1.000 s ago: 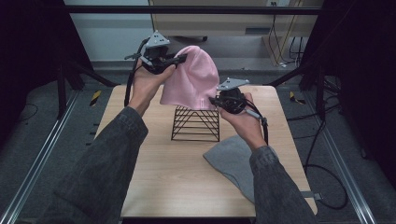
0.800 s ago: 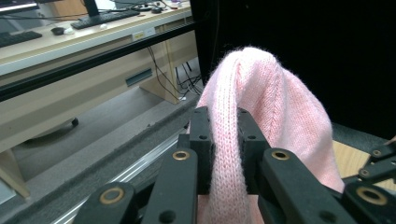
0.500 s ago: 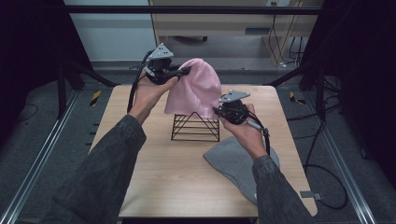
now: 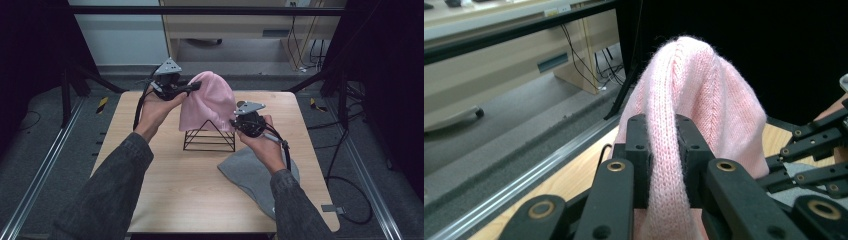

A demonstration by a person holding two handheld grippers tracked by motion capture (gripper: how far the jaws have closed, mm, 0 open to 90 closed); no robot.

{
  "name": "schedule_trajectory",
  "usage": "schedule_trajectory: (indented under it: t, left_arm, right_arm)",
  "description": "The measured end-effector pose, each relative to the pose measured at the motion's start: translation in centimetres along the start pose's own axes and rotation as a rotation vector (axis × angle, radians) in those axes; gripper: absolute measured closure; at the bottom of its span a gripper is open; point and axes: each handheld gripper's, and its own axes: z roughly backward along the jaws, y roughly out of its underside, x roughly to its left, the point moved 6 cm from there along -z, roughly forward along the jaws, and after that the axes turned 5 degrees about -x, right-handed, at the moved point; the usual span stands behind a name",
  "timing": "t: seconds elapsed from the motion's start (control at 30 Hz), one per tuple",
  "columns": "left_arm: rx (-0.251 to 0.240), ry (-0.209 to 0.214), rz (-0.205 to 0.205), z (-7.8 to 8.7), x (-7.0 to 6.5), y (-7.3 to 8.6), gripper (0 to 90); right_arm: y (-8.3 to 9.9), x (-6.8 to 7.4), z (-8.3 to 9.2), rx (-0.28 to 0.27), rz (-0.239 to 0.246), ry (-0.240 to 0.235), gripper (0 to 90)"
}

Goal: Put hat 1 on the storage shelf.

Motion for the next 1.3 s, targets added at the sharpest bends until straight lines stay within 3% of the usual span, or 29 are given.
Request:
schedule_trajectory:
  t: [0.2, 0.27, 0.33, 0.5, 0.53, 0.6, 0.63, 0.7, 0.8, 0.93, 1.07, 1.3]
  left_arm:
    - [-0.020, 0.018, -0.008, 0.2, -0.9, -0.5, 78.7]
    - [-0.008, 0.014, -0.022, 0.1, -1.1, -0.1, 78.5]
    - [0.004, 0.013, 0.004, -0.2, -1.0, 0.8, 78.4]
    - [0.012, 0.007, 0.001, -0.4, -1.0, 1.2, 78.4]
    - [0.011, -0.019, -0.007, -0.2, -0.6, 1.2, 78.7]
    - [0.010, -0.026, -0.003, -0.1, -0.4, 1.3, 78.9]
    - [0.005, -0.046, 0.010, 0.3, 0.4, 1.5, 79.2]
    - [-0.007, -0.057, 0.042, 0.7, 1.2, 1.7, 79.3]
    - [-0.015, -0.051, 0.056, 1.0, 1.6, 2.0, 79.2]
    - [-0.030, -0.011, 0.055, 1.2, 0.8, 2.0, 79.0]
    - [-0.017, 0.025, 0.019, 0.7, -0.8, 1.7, 77.2]
    - [0.024, 0.020, 0.009, -0.4, -1.1, 2.4, 75.8]
  right_arm:
    - [-0.6, -0.2, 0.8, -0.022, 0.004, 0.005, 83.5]
    - [-0.3, -0.2, 1.0, -0.014, 0.020, 0.011, 83.5]
    - [0.4, -0.3, 1.0, 0.009, 0.039, 0.015, 83.5]
    - [0.8, -0.6, 1.1, 0.021, 0.029, 0.022, 83.5]
    - [0.7, -0.6, 1.1, 0.016, 0.030, 0.021, 83.5]
    - [0.5, -0.5, 1.1, 0.010, 0.031, 0.019, 83.5]
    - [0.0, -0.2, 1.1, -0.002, 0.033, 0.013, 83.4]
    - [-0.4, 0.2, 1.0, -0.011, 0.041, 0.004, 83.4]
    - [-0.5, 0.6, 0.9, -0.016, 0.049, -0.004, 83.5]
    - [-0.1, 0.6, 0.6, 0.003, 0.069, -0.001, 83.5]
    - [1.2, -0.1, 0.4, 0.032, 0.053, 0.017, 83.6]
    - [2.1, 0.0, -0.3, 0.079, 0.067, 0.024, 83.5]
